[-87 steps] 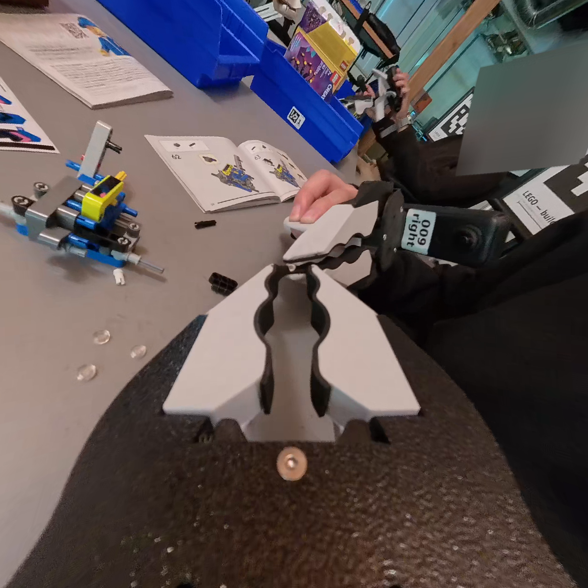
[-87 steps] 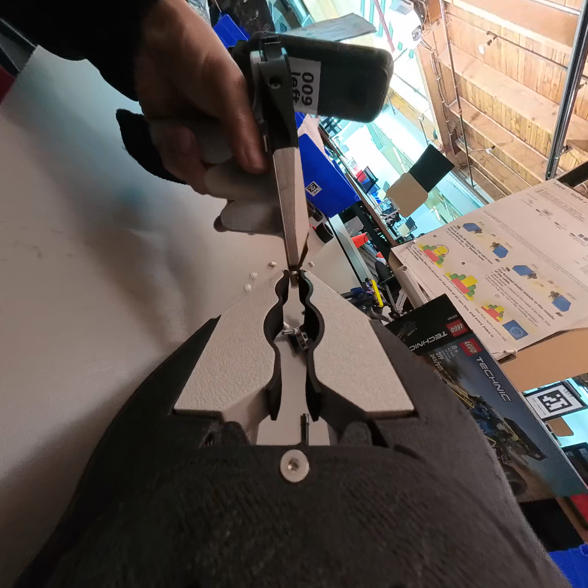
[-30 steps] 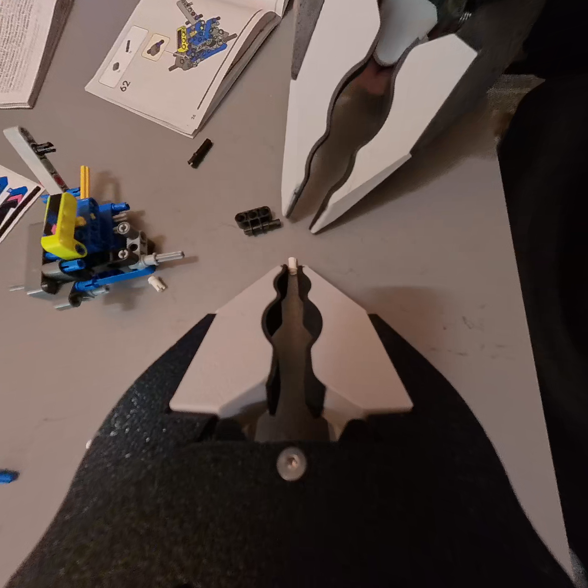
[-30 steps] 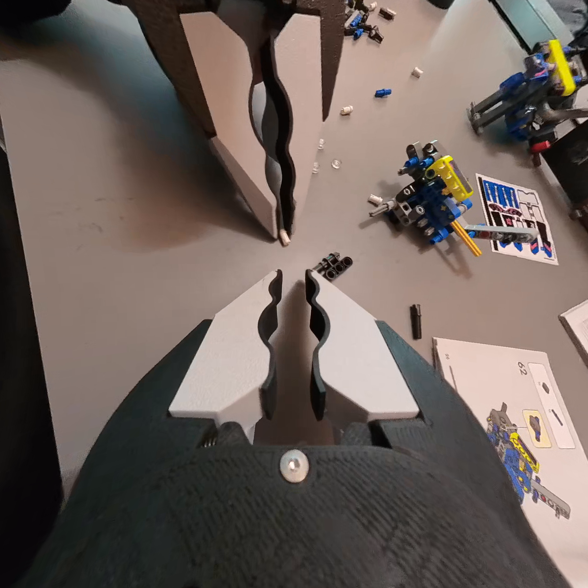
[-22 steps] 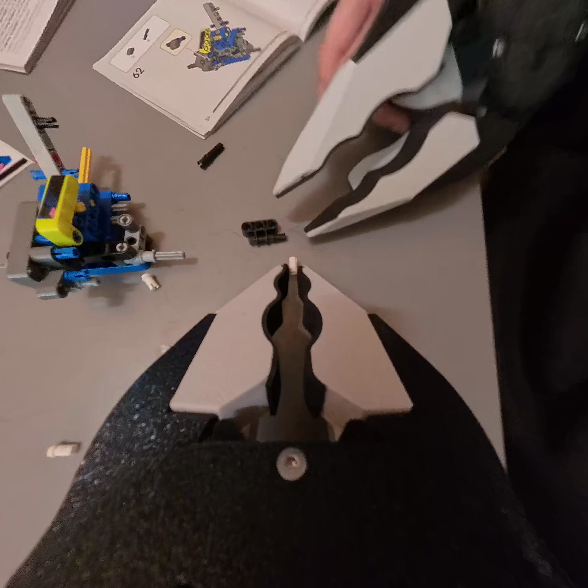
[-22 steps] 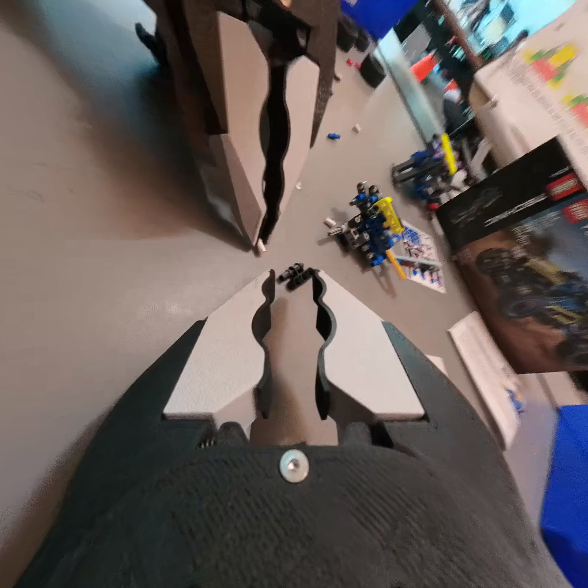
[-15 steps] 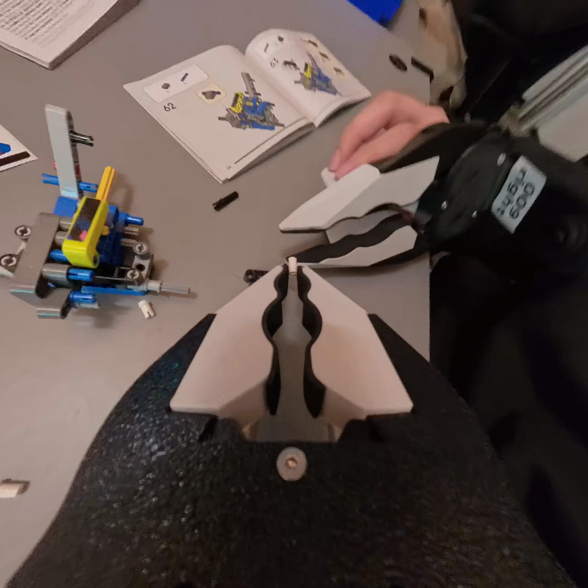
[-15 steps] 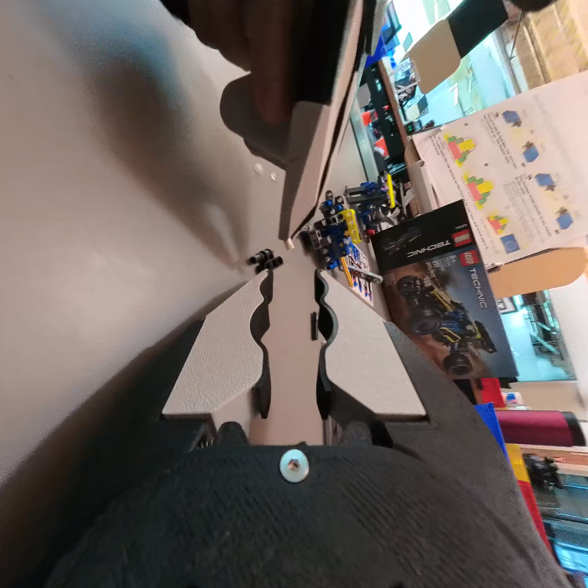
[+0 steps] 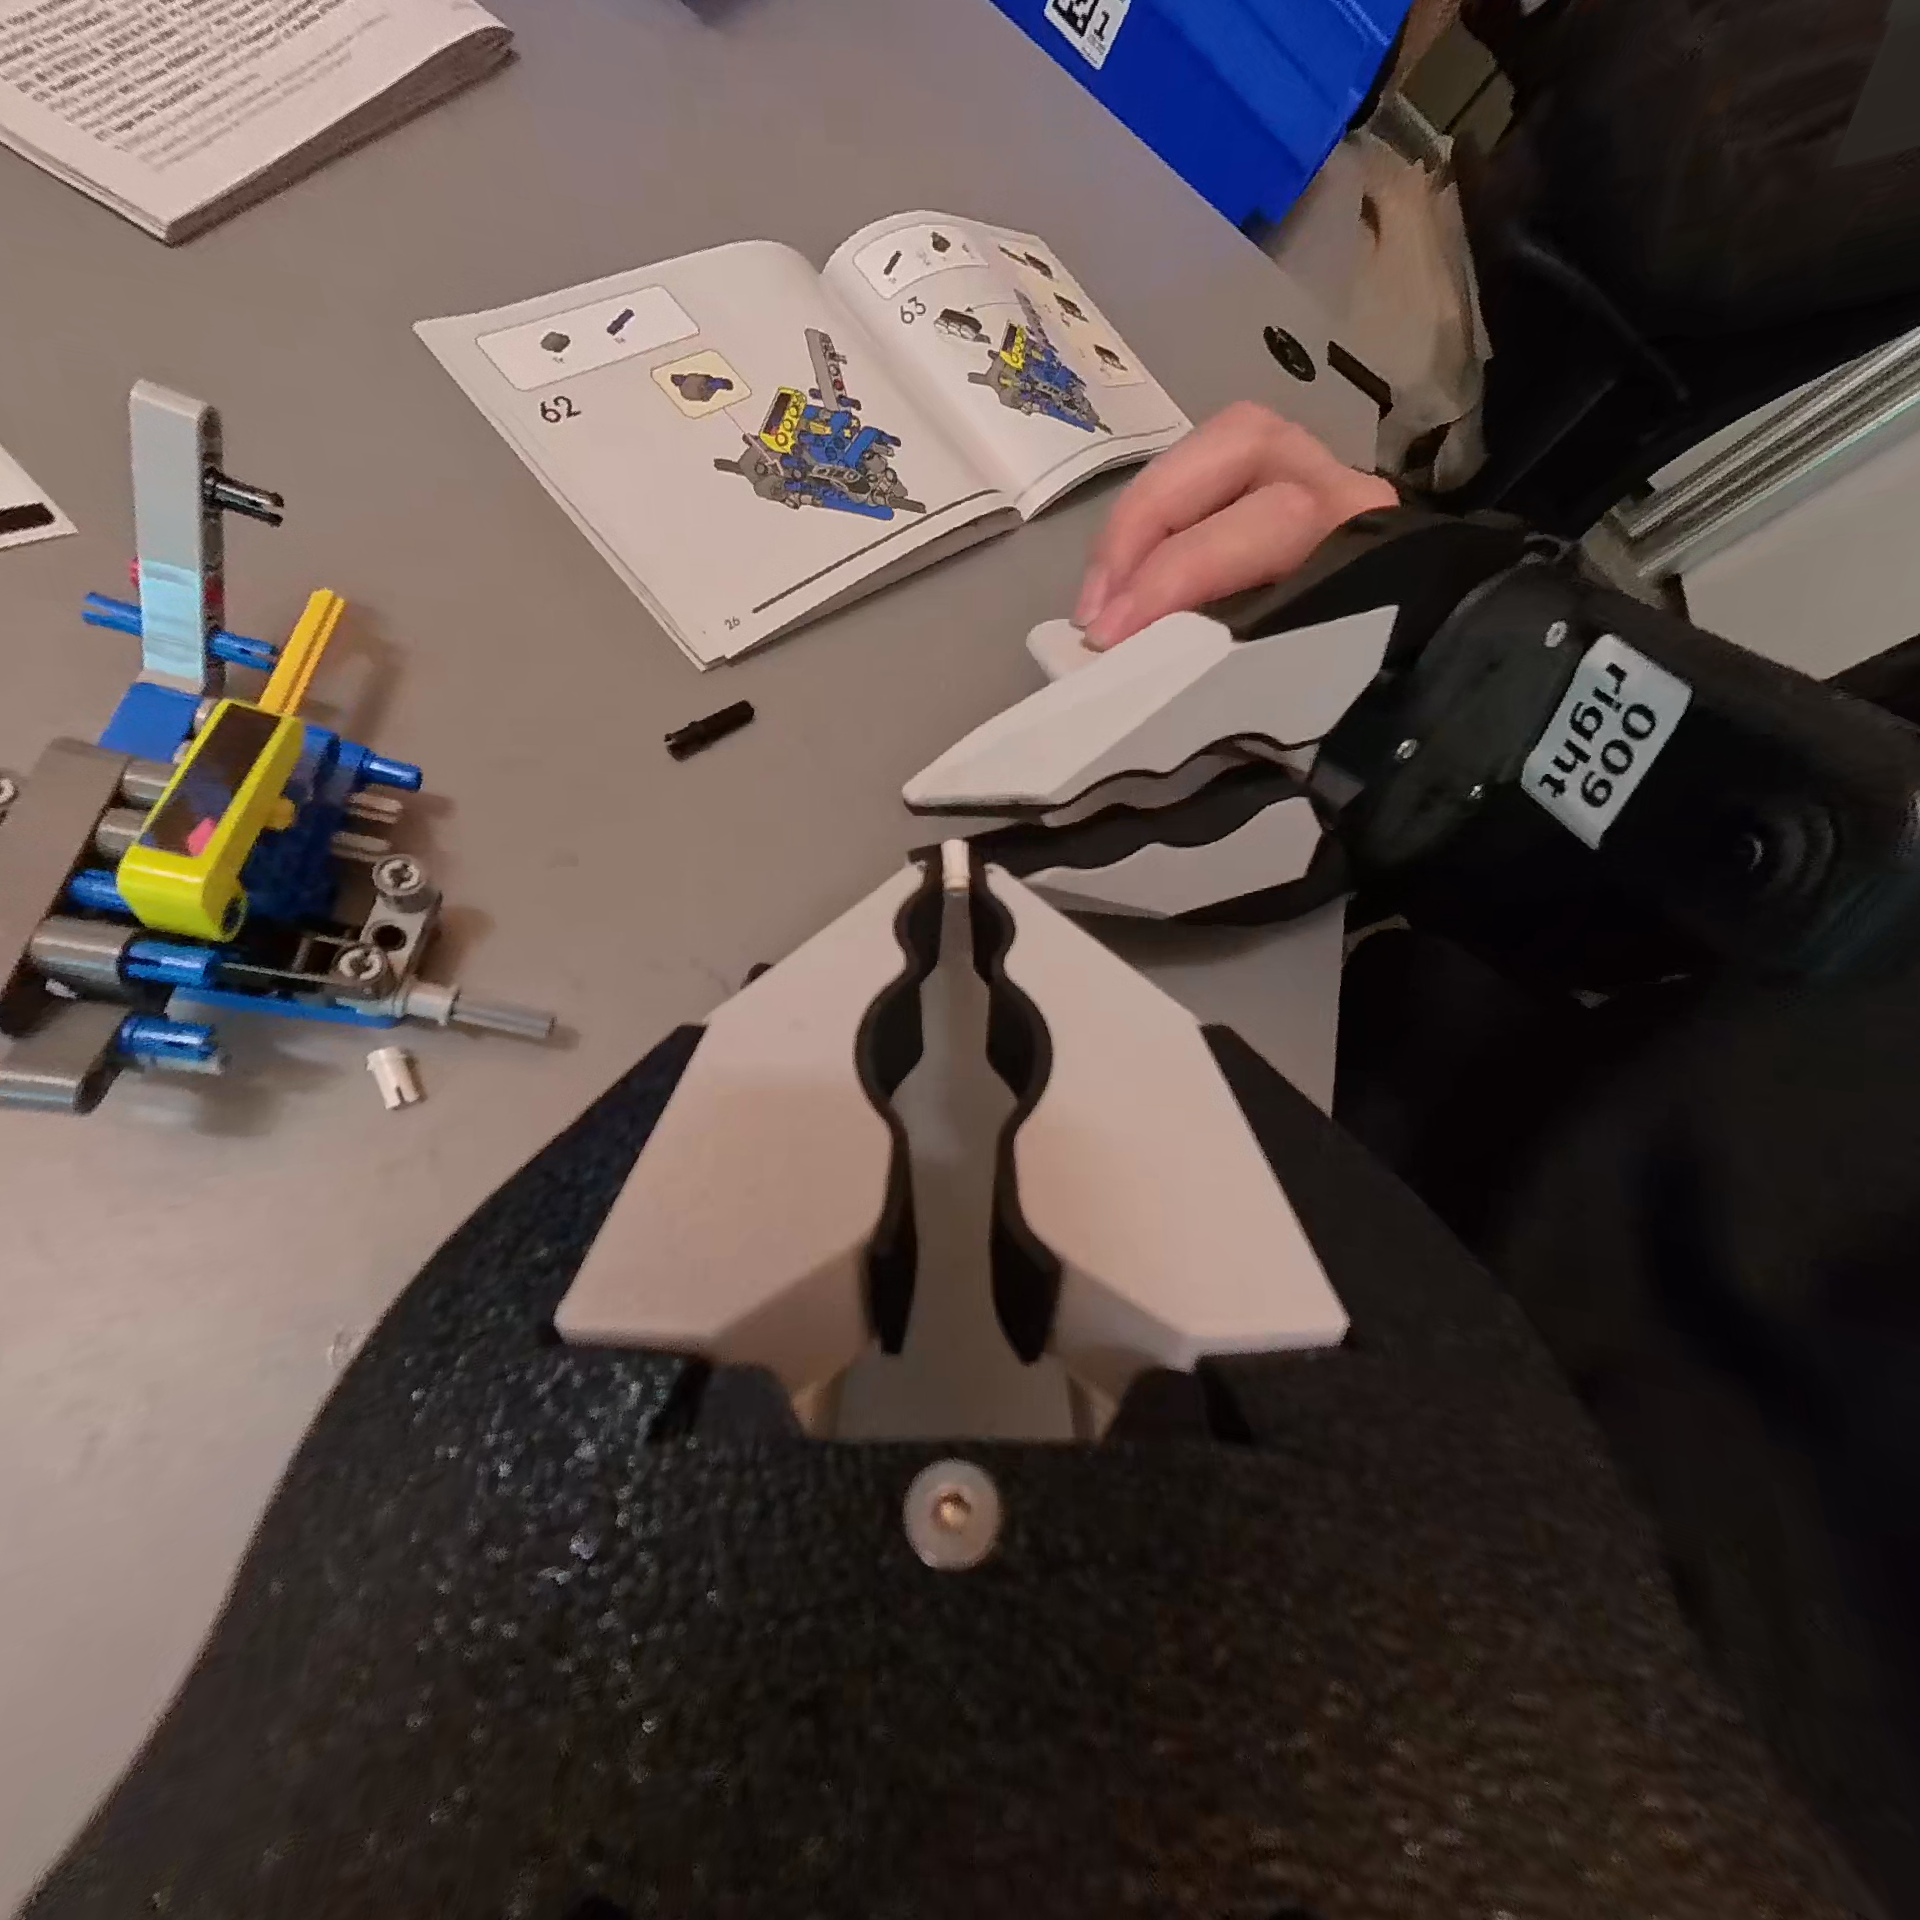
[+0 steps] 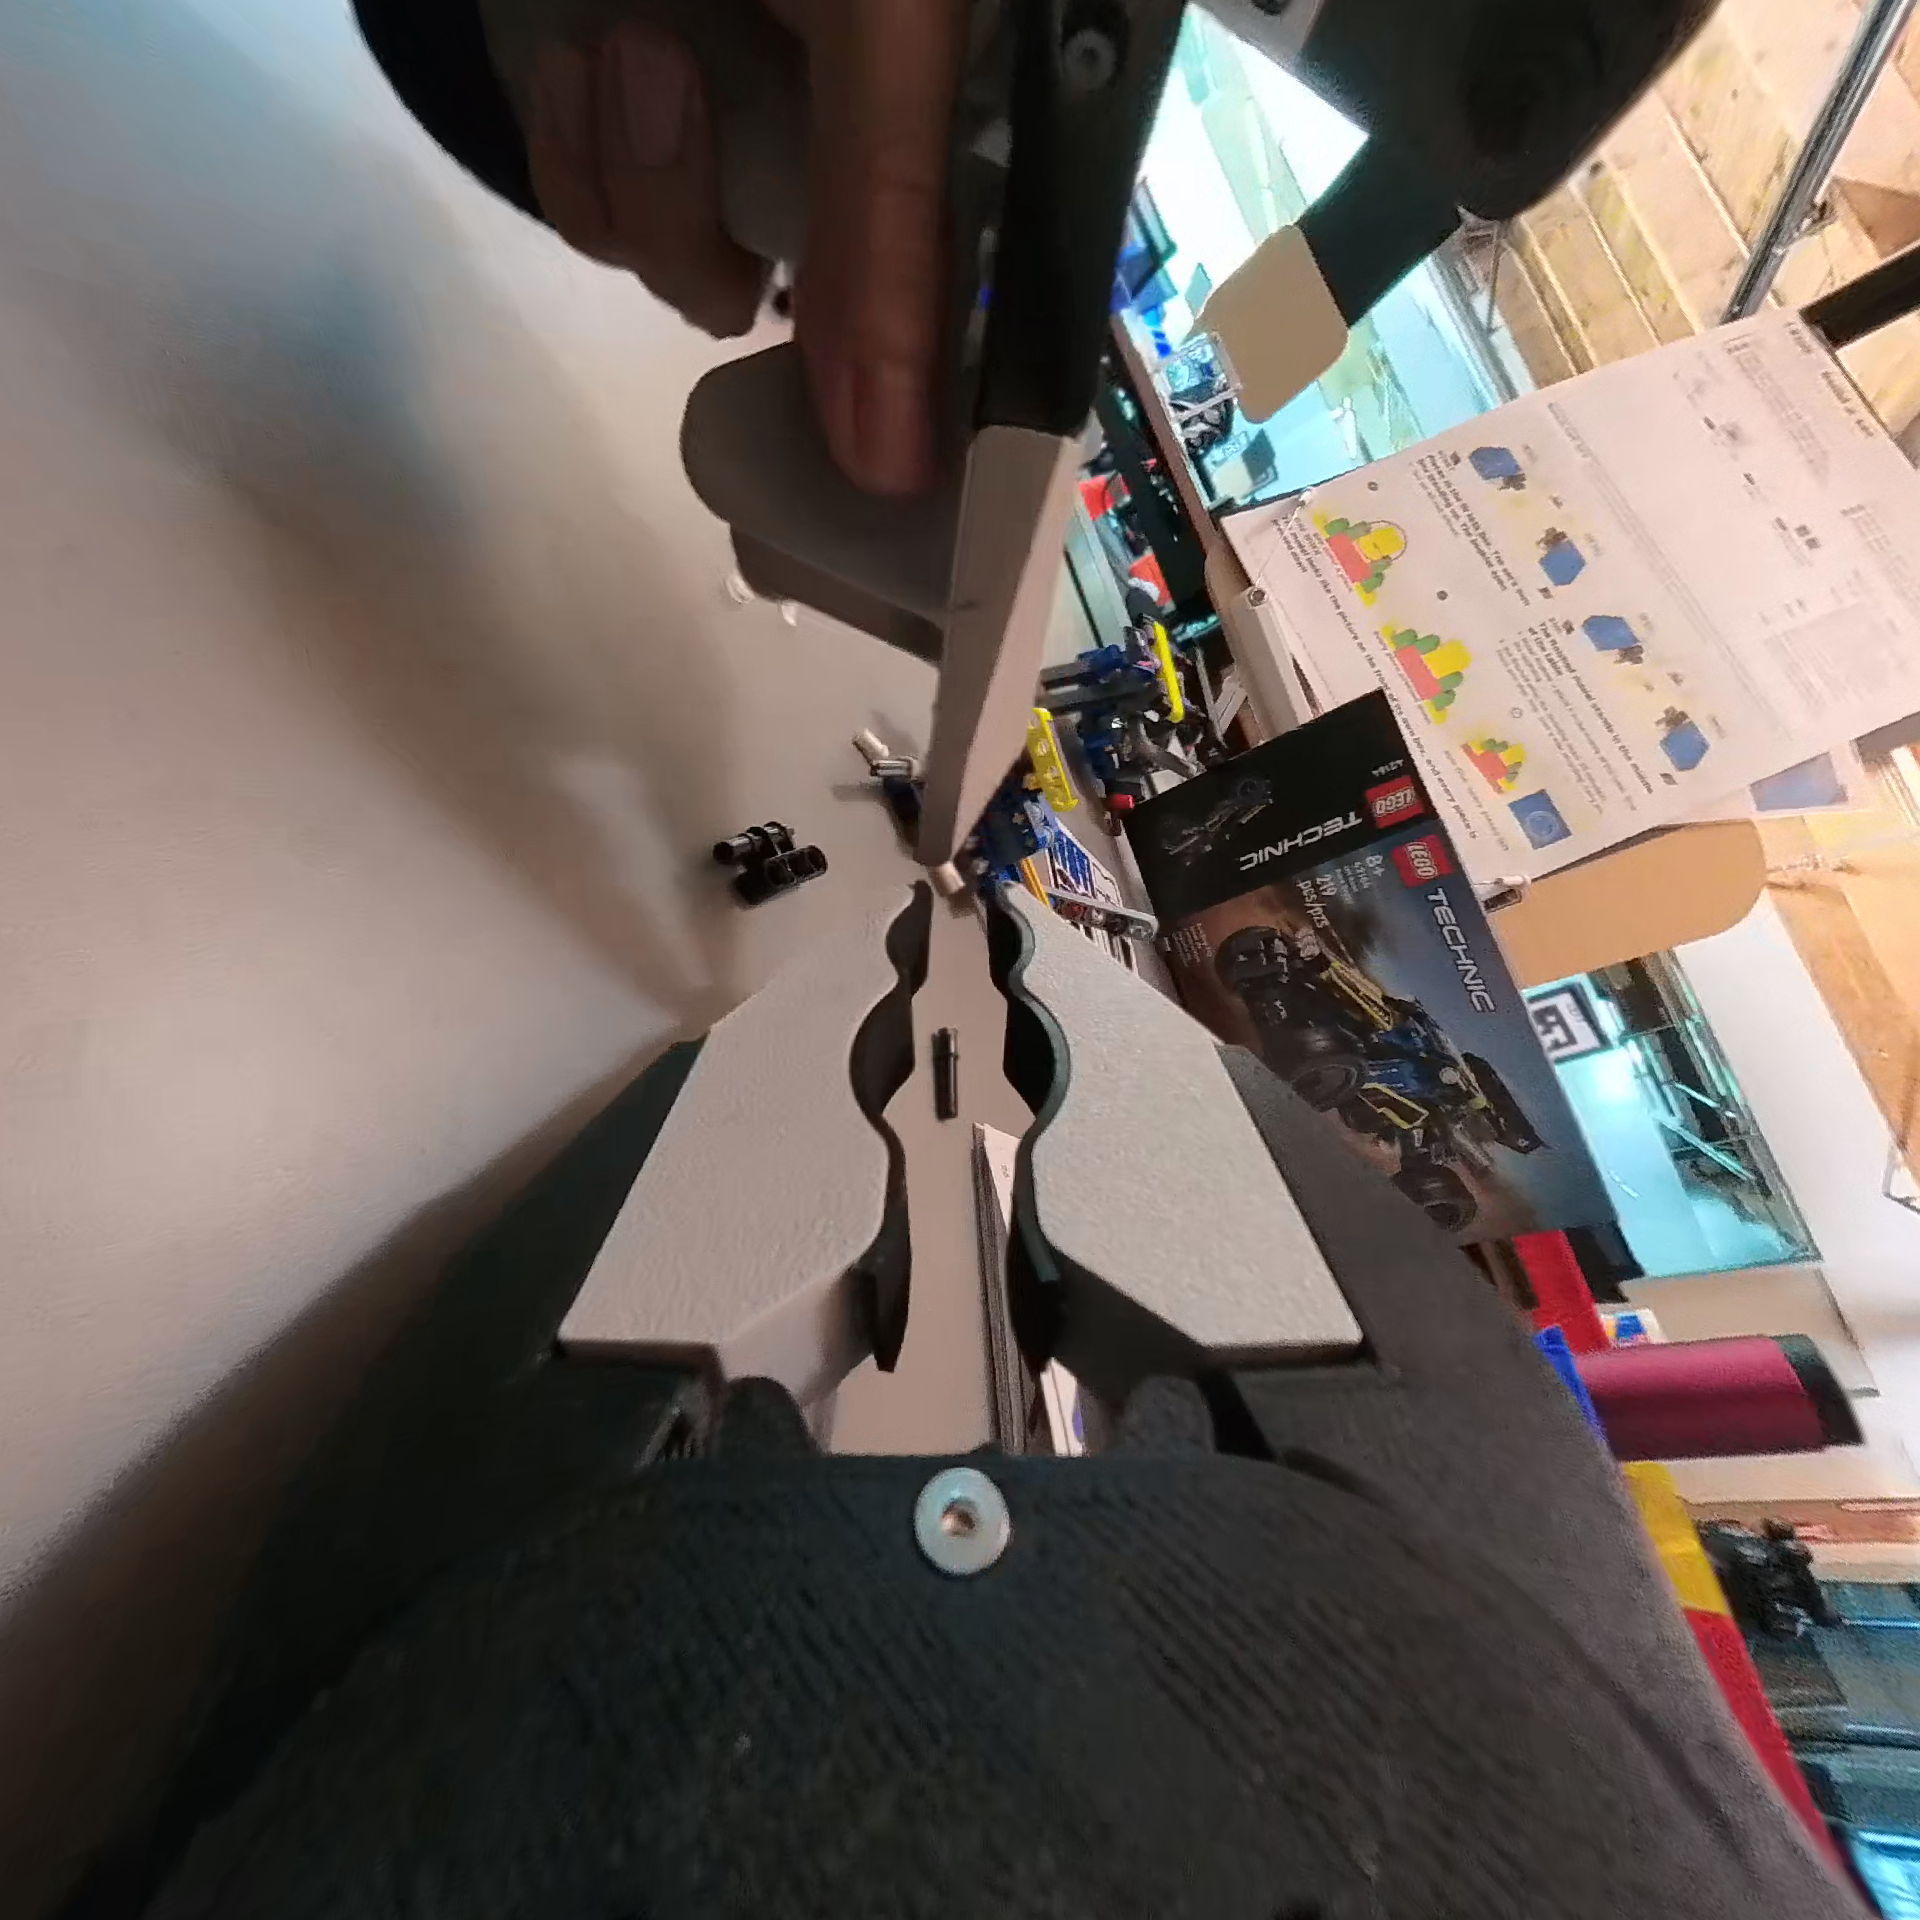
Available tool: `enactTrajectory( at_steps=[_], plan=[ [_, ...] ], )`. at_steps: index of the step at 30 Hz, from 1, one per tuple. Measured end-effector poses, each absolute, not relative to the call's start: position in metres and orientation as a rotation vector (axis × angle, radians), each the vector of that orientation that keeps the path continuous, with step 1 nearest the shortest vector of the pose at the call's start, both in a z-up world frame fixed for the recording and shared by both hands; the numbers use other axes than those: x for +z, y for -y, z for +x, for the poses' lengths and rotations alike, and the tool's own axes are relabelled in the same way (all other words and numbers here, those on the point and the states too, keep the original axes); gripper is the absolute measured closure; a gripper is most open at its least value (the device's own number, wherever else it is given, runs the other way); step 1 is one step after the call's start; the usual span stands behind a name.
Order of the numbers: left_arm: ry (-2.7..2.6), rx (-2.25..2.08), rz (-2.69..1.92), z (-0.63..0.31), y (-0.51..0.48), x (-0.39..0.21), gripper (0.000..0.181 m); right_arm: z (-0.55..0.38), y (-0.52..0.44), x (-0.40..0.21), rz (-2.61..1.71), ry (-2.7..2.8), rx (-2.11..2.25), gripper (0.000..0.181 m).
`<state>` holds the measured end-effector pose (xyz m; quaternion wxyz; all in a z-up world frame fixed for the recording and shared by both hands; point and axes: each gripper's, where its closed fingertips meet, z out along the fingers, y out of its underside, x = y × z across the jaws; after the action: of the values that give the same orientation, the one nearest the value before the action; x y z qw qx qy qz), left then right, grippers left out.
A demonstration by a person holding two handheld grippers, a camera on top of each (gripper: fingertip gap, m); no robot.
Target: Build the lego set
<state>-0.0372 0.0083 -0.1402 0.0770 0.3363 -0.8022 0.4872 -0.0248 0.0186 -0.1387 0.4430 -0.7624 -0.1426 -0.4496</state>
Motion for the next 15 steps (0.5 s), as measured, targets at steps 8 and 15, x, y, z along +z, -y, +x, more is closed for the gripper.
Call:
enactTrajectory(
  at_steps=[8, 15],
  plan=[
    [2.391, 1.449, 1.031, -0.0383, -0.0128, -0.1408, 0.179, -0.03, -0.0222, -0.1383, -1.867, 0.409, -1.12, 0.178],
    [2.38, 1.46, 1.046, -0.0388, -0.0135, -0.1381, 0.179, -0.0287, -0.0251, -0.1378, -1.876, 0.475, -1.233, 0.178]
  ],
)
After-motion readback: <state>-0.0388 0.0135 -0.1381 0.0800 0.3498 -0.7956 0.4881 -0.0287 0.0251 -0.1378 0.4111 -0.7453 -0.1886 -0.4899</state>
